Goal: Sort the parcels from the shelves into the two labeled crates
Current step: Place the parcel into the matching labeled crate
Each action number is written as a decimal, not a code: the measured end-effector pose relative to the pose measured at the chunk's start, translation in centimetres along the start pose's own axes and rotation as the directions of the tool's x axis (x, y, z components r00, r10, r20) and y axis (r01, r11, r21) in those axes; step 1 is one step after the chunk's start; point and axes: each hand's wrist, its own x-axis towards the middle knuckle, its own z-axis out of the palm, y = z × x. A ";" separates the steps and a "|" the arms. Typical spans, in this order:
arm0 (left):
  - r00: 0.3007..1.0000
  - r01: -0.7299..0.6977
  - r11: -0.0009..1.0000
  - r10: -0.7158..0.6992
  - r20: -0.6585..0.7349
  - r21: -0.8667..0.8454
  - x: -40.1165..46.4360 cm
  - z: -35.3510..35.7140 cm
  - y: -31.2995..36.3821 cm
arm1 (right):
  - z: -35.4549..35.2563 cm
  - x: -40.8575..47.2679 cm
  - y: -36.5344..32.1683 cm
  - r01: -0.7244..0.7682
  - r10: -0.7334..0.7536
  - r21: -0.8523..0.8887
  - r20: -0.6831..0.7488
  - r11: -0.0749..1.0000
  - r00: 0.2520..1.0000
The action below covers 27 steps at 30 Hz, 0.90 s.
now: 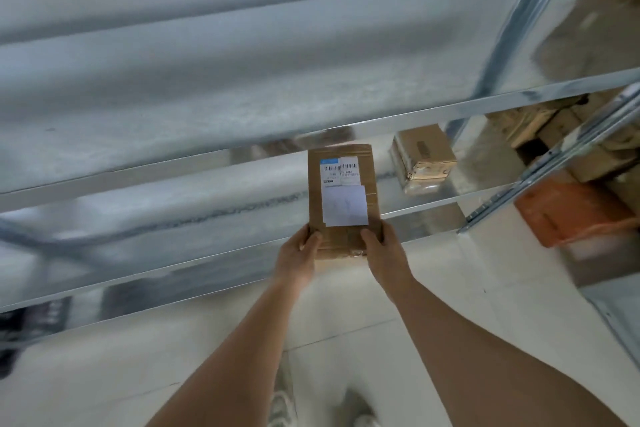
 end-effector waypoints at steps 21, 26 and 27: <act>0.939 0.236 0.970 -0.212 0.271 -0.056 -24.6 -27.3 6.5 | 11.1 -31.0 -12.7 -0.118 0.129 -0.073 0.162 0.990 0.978; 0.959 0.269 0.943 -0.244 0.143 -0.195 -26.8 -32.2 5.3 | 16.2 -33.6 -13.4 -0.111 0.139 -0.142 0.204 0.984 0.969; 0.961 0.269 0.941 -0.250 0.117 -0.206 -26.9 -33.2 4.8 | 17.3 -33.8 -13.4 -0.105 0.134 -0.144 0.209 0.984 0.969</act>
